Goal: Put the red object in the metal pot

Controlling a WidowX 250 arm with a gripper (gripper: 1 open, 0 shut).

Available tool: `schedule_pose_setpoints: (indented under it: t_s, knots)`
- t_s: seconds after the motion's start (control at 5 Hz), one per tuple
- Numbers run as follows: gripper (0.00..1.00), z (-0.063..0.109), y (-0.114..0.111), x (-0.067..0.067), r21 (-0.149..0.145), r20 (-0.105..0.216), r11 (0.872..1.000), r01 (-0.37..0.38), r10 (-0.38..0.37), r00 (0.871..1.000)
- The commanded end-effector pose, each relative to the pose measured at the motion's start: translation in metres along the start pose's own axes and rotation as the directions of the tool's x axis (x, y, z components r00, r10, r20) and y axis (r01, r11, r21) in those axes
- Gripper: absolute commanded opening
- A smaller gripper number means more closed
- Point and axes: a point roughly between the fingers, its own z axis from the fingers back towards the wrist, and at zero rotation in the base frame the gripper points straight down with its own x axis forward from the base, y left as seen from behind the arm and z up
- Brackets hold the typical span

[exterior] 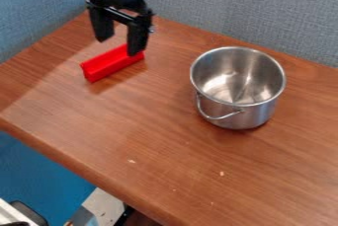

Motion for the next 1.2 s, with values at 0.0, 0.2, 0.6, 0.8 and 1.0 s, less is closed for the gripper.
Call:
schedule_pose_setpoints:
  t_s: [0.0,0.2,0.6,0.8,1.0]
  knots:
    - [1.0,0.0,0.026,0.01,0.052,0.037,0.998,0.023,-0.025,0.999]
    - [1.0,-0.011,0.04,0.02,0.07,0.042,0.997,0.039,-0.042,0.998]
    - [1.0,-0.029,0.052,0.035,0.081,0.052,0.997,0.012,-0.016,0.999]
    - [1.0,-0.035,0.05,0.04,0.07,0.049,0.998,0.005,-0.009,0.999]
    - [1.0,-0.04,0.047,0.045,0.047,0.045,0.999,0.001,-0.003,0.999]
